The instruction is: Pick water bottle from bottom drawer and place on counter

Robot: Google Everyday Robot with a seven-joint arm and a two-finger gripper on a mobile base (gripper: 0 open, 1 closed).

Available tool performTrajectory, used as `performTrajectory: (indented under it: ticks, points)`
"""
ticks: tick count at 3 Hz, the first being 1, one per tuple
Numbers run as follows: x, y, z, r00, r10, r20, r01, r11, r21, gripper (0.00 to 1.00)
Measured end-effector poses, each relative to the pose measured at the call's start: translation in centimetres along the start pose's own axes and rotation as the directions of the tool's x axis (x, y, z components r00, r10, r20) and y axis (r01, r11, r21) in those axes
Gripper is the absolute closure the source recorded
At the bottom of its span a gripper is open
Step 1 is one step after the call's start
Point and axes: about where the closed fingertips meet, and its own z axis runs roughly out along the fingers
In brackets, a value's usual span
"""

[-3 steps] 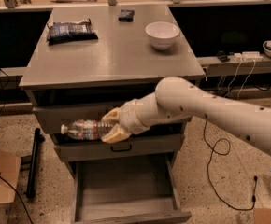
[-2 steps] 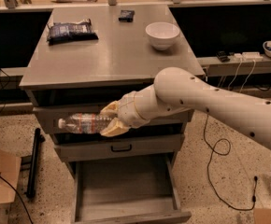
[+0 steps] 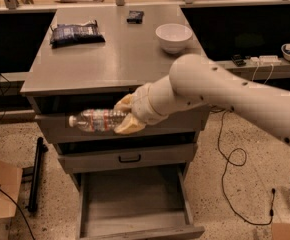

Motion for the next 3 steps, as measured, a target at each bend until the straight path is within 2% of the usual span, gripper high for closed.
performTrajectory:
  ticks: [1, 2, 3]
  points:
    - [-1.7, -2.8, -3.2, 0.991, -0.091, -0.094, 0.094, 0.9951, 0.029, 1.0]
    - [-3.4, -6.6, -5.7, 0.968, -0.17, -0.186, 0.179, 0.9833, 0.034, 1.0]
    - [-5.1, -11.9, -7.2, 0.939, -0.245, -0.239, 0.258, 0.9658, 0.024, 1.0]
